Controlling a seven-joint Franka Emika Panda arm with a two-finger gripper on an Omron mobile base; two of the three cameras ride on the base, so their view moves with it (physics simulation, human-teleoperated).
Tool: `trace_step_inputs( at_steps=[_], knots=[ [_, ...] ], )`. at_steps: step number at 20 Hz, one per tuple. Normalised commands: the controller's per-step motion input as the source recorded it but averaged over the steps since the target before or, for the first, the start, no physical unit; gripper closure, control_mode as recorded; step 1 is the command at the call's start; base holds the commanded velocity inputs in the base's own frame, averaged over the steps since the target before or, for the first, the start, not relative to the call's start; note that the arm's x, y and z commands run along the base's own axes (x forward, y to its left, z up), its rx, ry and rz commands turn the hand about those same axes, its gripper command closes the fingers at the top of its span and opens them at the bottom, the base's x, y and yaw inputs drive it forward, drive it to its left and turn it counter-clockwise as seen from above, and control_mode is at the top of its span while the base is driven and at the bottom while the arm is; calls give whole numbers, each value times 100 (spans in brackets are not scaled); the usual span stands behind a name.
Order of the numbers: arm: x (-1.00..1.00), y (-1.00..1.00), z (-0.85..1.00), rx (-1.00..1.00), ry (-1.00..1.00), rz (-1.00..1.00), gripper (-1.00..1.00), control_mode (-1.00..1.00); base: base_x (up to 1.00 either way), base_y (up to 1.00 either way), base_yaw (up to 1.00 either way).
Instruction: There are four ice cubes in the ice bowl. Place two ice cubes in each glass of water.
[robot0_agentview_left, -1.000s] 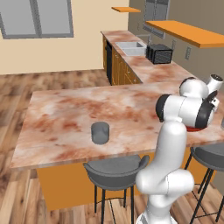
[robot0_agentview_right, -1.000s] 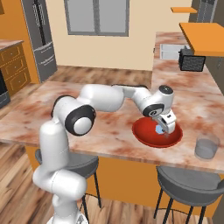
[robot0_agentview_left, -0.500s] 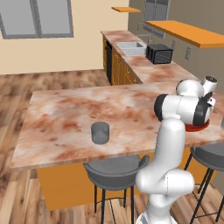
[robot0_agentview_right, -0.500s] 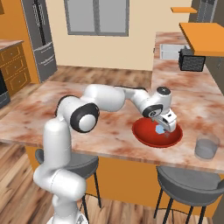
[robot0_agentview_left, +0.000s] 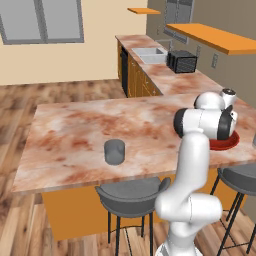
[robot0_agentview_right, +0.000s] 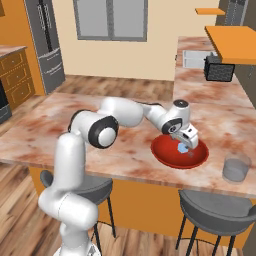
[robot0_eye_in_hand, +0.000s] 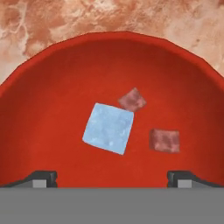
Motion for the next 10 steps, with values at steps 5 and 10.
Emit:
trace_step_inputs(
  at_steps=[5, 10],
  knots=[
    [26, -2, -12, -1, 14, 0, -100, -100, 0, 0, 0],
    [29, -2, -9, 0, 12, -1, -100, -100, 0, 0, 0]
  ],
)
